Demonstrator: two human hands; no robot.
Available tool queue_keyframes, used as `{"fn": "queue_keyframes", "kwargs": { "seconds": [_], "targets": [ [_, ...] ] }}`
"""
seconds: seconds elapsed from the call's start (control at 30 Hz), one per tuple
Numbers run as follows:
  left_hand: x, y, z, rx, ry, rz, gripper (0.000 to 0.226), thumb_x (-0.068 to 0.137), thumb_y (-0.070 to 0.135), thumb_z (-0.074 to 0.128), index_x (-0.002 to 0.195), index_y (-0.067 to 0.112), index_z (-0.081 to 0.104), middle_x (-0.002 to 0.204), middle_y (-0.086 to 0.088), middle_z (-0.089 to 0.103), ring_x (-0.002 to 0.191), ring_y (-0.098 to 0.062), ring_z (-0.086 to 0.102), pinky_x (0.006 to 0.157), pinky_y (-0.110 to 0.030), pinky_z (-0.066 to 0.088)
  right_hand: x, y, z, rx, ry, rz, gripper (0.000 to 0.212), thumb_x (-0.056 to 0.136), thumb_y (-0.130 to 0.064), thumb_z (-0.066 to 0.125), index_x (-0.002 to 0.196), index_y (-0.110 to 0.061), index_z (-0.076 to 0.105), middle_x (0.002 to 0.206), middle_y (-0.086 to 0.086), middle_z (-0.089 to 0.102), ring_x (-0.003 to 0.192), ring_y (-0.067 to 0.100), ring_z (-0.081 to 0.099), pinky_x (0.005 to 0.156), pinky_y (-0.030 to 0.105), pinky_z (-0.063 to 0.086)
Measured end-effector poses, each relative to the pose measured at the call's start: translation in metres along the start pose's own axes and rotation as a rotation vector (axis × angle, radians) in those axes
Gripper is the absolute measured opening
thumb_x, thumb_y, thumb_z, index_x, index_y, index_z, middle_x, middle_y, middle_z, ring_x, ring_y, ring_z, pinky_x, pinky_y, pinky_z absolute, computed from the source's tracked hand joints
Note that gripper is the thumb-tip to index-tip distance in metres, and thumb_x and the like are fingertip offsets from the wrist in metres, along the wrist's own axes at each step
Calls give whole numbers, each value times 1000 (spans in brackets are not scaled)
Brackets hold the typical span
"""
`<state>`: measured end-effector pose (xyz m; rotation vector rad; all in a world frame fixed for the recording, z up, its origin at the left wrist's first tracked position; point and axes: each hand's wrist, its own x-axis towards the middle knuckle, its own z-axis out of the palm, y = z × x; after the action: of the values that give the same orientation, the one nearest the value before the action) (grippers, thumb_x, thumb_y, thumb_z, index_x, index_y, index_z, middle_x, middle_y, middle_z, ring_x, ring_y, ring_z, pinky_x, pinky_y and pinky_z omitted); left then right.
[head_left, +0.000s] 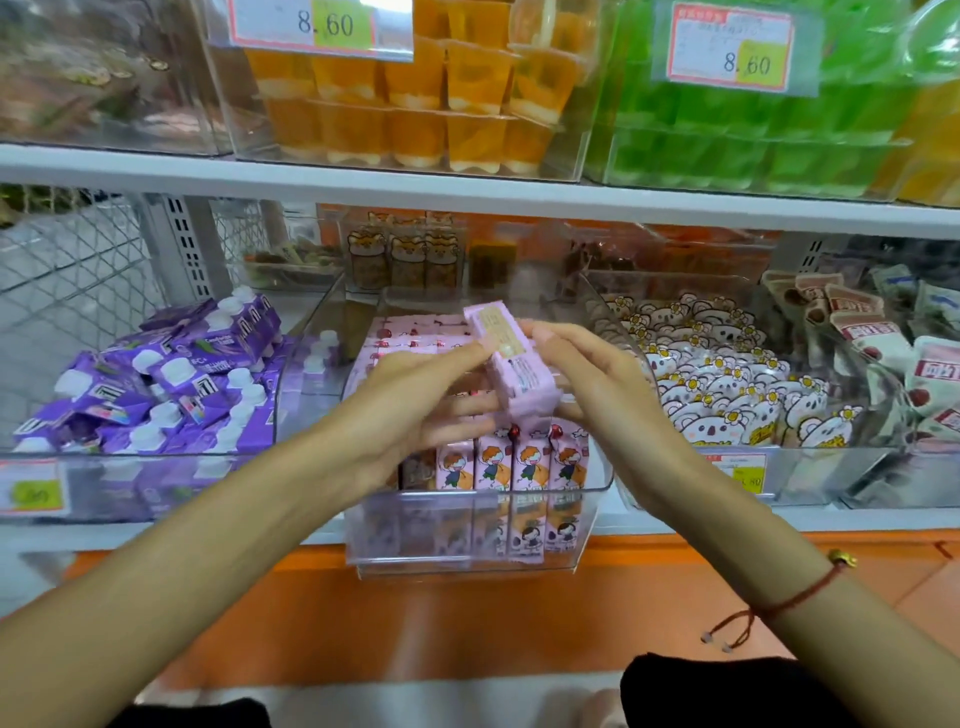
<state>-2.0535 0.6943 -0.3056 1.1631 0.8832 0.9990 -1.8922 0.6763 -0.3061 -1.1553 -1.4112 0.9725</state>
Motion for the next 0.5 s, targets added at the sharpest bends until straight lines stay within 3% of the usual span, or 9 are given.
{"fn": "queue_keyframes", "kwargs": {
  "seconds": [0.1,0.17,0.23,0.33,0.43,0.5],
  "targets": [
    [1,1,-1,-46,24,-108,19,84,31,67,92,15,71,81,-3,76,71,-12,73,53,-21,56,1,1,-1,34,-2,104,20,95,-30,55,109,-21,67,116,20,64,88,24,62,74,32,55],
    [2,0,-2,-9,5,-117,20,84,33,67,95,17,72,84,-1,77,73,-11,73,54,-21,56,1,1,-2,66,-14,119,18,94,-30,56,106,-21,67,113,18,66,85,21,63,63,21,52],
    [1,-1,-4,62,-31,-79,22,86,35,66,102,21,72,91,3,76,80,-10,73,60,-20,57,1,2,-3,61,-23,100,18,92,-33,59,105,-22,66,110,13,68,89,22,66,67,22,54],
    [3,-2,-8,263,-41,93,27,90,32,63,116,27,66,102,8,74,93,-7,71,77,-23,58,1,5,-5,-2,-26,11,26,87,-28,66,111,-29,60,105,3,65,90,13,68,85,34,55],
    [5,-3,-10,425,-10,347,32,88,16,66,118,28,61,111,10,71,104,-1,65,91,-22,50,-2,6,-6,-91,-65,-160,44,85,-9,68,118,-36,54,107,1,61,94,10,65,84,24,54],
    [5,-7,-9,462,-33,469,36,88,6,65,118,25,58,116,10,67,110,1,61,93,-19,49,-3,6,-7,-83,-51,-241,45,84,-2,69,114,-32,57,106,0,62,98,9,63,83,19,52]
  ]
}}
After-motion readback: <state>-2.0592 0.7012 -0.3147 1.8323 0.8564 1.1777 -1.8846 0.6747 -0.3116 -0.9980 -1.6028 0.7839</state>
